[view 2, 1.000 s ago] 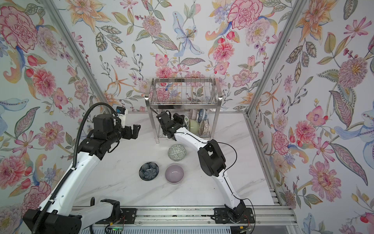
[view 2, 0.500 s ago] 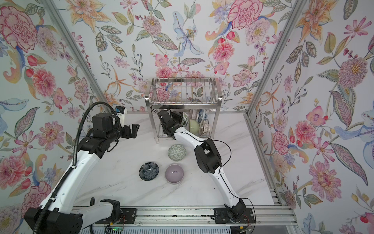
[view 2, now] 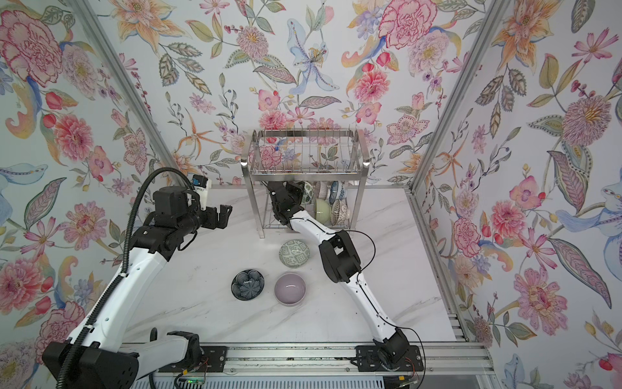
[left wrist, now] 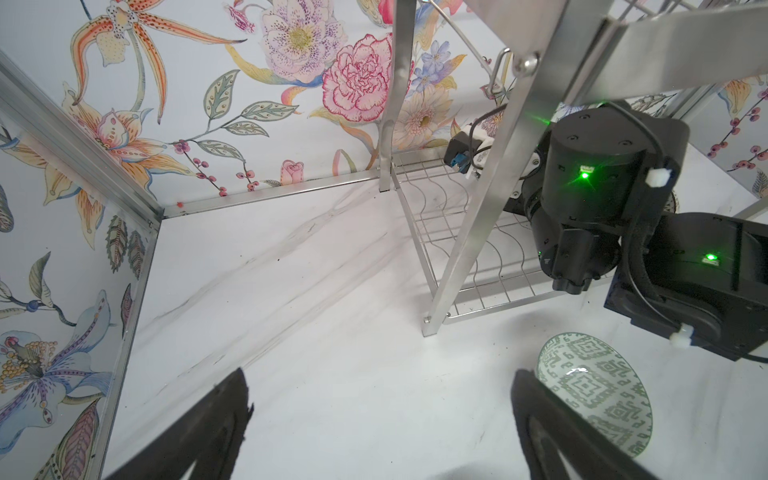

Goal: Load the bowls into the dish rack
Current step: 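Lower the green-leaf bowl upright beside the purple-striped bowl with the right gripper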

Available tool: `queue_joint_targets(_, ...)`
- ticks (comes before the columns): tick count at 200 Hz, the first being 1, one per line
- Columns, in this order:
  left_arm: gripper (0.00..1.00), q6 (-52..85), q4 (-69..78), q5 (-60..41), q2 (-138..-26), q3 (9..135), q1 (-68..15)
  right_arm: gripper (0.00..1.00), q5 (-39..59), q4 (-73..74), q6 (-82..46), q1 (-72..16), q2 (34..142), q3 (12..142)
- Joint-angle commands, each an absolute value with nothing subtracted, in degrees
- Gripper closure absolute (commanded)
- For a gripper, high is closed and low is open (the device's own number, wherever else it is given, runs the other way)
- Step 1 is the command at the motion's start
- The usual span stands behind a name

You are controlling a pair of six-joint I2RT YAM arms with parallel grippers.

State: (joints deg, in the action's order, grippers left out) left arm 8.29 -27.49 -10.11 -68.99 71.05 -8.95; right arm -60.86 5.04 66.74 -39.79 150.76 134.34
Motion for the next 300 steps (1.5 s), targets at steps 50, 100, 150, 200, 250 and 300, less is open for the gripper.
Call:
queue_joint_targets(50,0.01,8.13,-28.87,-10.37,-70.34,73.30,-8.03,1.00,-60.56,14.33,68.43,-37.96,153.39,139.28)
queue_joint_targets(100,0.00,8.09,-28.67,-10.27,-70.46,72.81,-7.96,1.00,-59.61,16.57,67.60,-37.51,155.62,140.86)
queue_joint_targets(150,0.01,8.17,-28.52,-10.20,-70.67,72.69,-8.00,1.00,-58.39,16.62,66.54,-37.44,156.96,142.15)
queue_joint_targets(200,0.01,8.08,-28.61,-10.03,-70.66,72.64,-7.96,1.00,-57.82,15.82,65.44,-35.51,158.58,143.61)
queue_joint_targets(250,0.01,7.68,-29.00,-10.02,-71.19,72.87,-7.78,1.00,-56.60,15.21,64.38,-35.14,159.86,144.58)
queue_joint_targets(300,0.01,7.62,-29.00,-10.21,-71.55,73.01,-7.68,1.00,-54.79,13.73,62.63,-35.68,160.35,144.84)
